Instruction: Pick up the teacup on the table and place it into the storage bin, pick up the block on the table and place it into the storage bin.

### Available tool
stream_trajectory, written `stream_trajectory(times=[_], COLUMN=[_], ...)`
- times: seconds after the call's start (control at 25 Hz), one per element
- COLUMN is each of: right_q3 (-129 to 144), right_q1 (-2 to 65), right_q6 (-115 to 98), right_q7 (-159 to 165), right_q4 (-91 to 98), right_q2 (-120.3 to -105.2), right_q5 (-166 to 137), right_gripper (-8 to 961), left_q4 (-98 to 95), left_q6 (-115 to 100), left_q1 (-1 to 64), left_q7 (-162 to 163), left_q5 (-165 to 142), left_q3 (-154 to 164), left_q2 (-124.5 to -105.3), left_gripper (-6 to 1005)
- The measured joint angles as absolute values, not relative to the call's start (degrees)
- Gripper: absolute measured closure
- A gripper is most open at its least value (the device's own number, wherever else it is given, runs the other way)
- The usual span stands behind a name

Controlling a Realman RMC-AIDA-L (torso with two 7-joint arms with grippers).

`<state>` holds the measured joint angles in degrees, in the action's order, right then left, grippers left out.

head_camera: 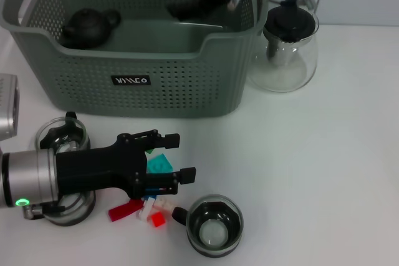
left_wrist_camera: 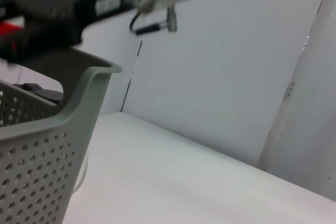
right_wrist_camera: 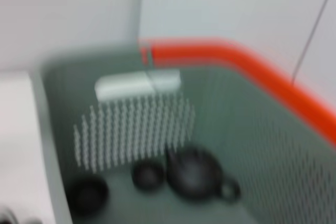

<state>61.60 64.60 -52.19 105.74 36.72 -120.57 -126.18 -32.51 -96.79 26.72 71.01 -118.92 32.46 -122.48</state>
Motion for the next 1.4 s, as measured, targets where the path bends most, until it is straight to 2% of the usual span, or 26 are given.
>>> stream_trajectory(times=[0.08,0.28,0.52,0.84,1.2,1.4], right_q3=[61.8,62.3,61.8,60.2,60.1,62.2], right_q1=[59.7,53.2,44.1,37.4,34.1,34.3], right_q6=[-57.4,-64.8,-78.3,-93.5,-110.4,-113.2], right_q7=[104.6,103.1,101.2,95.1,89.2,88.6], right_q4=[45.1,54.9,65.3,66.8,65.4,64.8], right_q2=[-120.42,-120.15,-120.05,-119.76,-118.92,-119.01], right_q5=[-119.2,-110.9,-103.6,-102.7,-106.9,-112.8], right_gripper=[357,264,270,37,52,54], left_q4=[-32.5,-32.6,-32.6,-32.7,-32.8,-32.9], left_q6=[-96.9,-96.9,-96.9,-96.9,-96.6,-96.4], left_q1=[26.7,26.7,26.6,26.3,26.4,26.5], left_q7=[71.0,71.0,71.1,71.2,71.0,71.1], left_q5=[-118.9,-118.9,-118.9,-118.9,-119.2,-119.3], left_q3=[32.4,32.4,32.4,32.3,32.3,32.3], left_q2=[-122.43,-122.35,-122.28,-122.25,-122.11,-122.07], left_gripper=[172,172,172,171,171,171])
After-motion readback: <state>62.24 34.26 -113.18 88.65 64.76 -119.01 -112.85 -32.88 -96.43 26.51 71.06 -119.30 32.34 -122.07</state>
